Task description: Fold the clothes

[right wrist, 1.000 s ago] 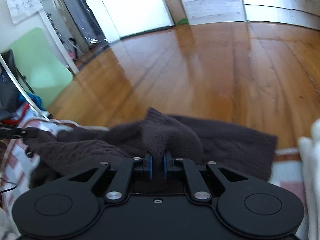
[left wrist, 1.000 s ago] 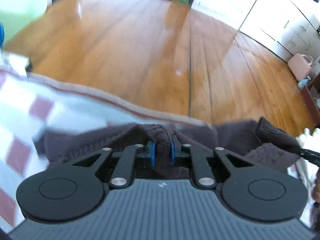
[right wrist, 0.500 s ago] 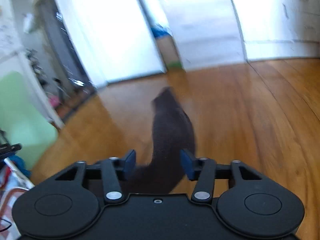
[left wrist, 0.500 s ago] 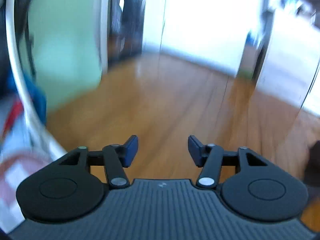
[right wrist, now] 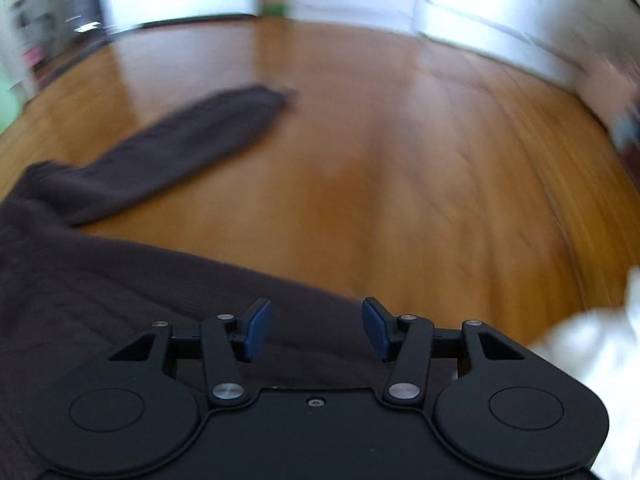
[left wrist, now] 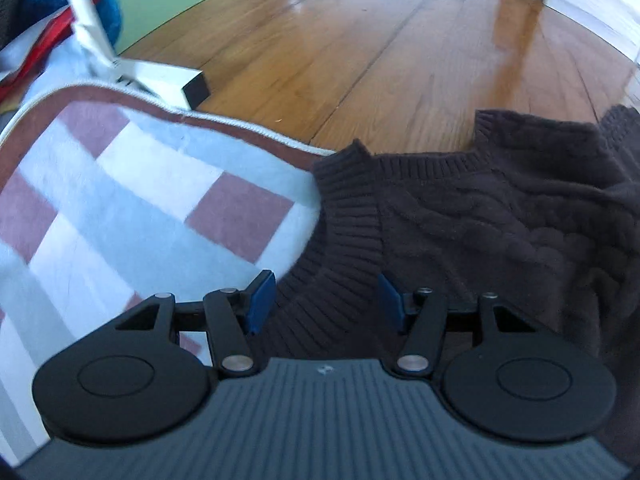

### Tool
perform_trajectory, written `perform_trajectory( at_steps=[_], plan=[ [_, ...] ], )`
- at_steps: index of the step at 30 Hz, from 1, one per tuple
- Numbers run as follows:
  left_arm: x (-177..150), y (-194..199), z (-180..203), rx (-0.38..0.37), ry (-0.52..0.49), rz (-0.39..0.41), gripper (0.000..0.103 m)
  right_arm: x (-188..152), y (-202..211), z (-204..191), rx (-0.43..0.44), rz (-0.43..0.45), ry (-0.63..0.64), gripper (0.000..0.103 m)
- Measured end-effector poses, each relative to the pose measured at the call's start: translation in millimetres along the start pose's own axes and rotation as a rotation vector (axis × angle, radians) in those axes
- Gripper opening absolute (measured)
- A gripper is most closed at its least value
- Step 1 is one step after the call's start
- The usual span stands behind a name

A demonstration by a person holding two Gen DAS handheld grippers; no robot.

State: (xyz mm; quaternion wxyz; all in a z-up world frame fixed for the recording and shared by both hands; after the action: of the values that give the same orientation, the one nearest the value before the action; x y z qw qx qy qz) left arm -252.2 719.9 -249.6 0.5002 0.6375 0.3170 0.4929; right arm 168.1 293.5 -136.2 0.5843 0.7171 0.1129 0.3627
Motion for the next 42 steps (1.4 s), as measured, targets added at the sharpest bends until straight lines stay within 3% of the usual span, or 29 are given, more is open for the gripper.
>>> perform_trajectory(
  at_steps=[4, 6, 8, 10, 11, 12, 13, 15, 17, 19, 20, 23, 25, 26, 28, 33, 35, 36, 37, 38, 39, 42],
  plan=[
    [-5.4, -3.3, -13.6, -0.022, -0.014, -0.056, 0.056, -23.2, -3.6, 38.5, 0.025, -0.018, -0.134, 0.057],
    [-18.2, -3.8, -19.5, -0.118, 0.047, -0.082, 0.058, -31.3, -8.9, 48.7, 0.022, -0.025, -0.171, 0.064],
    [-35.1, 2.8, -24.3, -0.272, 0.128, -0.068, 0.071, -34.5, -21.6, 46.7, 0.038, -0.039, -0.171, 0.067],
    [-50.9, 5.5, -26.3, -0.291, 0.176, -0.041, 0.074, -31.1, -40.4, 42.5, 0.038, -0.064, -0.157, 0.070],
    [-56.5, 4.8, -26.3, -0.270, 0.182, -0.030, 0.074, -29.6, -41.5, 37.3, 0.012, -0.009, -0.133, 0.063],
    [-61.0, 4.0, -26.7, -0.240, 0.183, -0.014, 0.074, -25.9, -37.5, 24.2, 0.024, 0.028, -0.055, 0.016],
    [-64.0, 3.5, -26.7, -0.208, 0.175, -0.006, 0.074, -22.2, -32.9, 10.0, 0.042, 0.060, 0.029, 0.015],
    [-68.9, 2.8, -27.6, -0.163, 0.168, -0.006, 0.074, -19.7, 6.5, -33.5, -0.065, 0.224, 0.255, 0.014],
    [-70.6, 4.0, -31.0, -0.187, 0.183, -0.006, 0.074, -12.3, 36.8, -43.5, -0.182, 0.353, 0.293, 0.012],
    [-71.6, 2.6, -36.0, -0.199, 0.204, -0.010, 0.074, -0.1, 34.8, -17.9, -0.327, 0.363, 0.181, 0.013],
    [-72.0, 1.7, -38.4, -0.205, 0.214, -0.013, 0.074, 3.4, 25.4, -3.6, -0.368, 0.326, 0.123, 0.014],
    [-71.0, -1.3, -41.2, -0.214, 0.229, -0.015, 0.074, -0.2, -0.4, 16.6, -0.446, 0.229, 0.073, 0.022],
    [-70.1, -2.7, -40.1, -0.211, 0.220, -0.019, 0.077, -6.0, -1.3, 15.7, -0.541, 0.208, 0.058, 0.032],
    [-69.8, -3.6, -38.4, -0.209, 0.209, -0.021, 0.079, -11.9, 3.5, 10.9, -0.542, 0.196, 0.048, 0.034],
    [-69.2, -5.6, -34.9, -0.205, 0.187, -0.023, 0.086, -24.0, 13.3, -7.4, -0.430, 0.192, 0.071, 0.045],
    [-66.0, -12.8, -23.6, -0.154, 0.151, -0.024, 0.102, -88.5, 54.6, -57.6, -0.092, 0.158, 0.157, 0.046],
    [-64.9, -15.3, -19.9, -0.117, 0.136, -0.012, 0.102, -121.2, 69.0, -72.5, 0.041, 0.121, 0.191, 0.046],
    [-65.2, -13.4, -18.8, -0.076, 0.129, 0.015, 0.082, -135.4, 73.2, -78.6, 0.089, 0.097, 0.213, 0.046],
    [-65.4, -10.9, -16.6, -0.043, 0.113, 0.041, 0.043, -148.6, 74.4, -80.8, 0.129, 0.075, 0.245, 0.046],
    [-65.5, -5.8, -8.5, -0.058, 0.055, 0.060, 0.021, -163.2, 77.7, -84.4, 0.167, 0.056, 0.289, 0.046],
    [-65.9, 2.3, -0.5, -0.079, 0.011, 0.083, 0.009, -174.9, 77.9, -88.0, 0.186, 0.041, 0.325, 0.046],
    [-64.5, 34.9, 1.3, 0.109, -0.059, 0.218, 0.008, -199.0, 73.8, -87.1, 0.203, -0.018, 0.370, 0.046]
  ],
)
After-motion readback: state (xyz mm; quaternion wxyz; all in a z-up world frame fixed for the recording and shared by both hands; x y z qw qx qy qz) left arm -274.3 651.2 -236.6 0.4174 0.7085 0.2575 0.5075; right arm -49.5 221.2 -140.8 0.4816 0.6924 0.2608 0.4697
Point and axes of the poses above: each gripper's, at about its wrist camera, not at the fingertips, and y roughly against the way its jaws point, z to its right, x to its top, the point moved 6 cm from there along -y, roughly the way its jaws point, and after that the axes turned 13 degrees about -z, right-handed, at the moved point
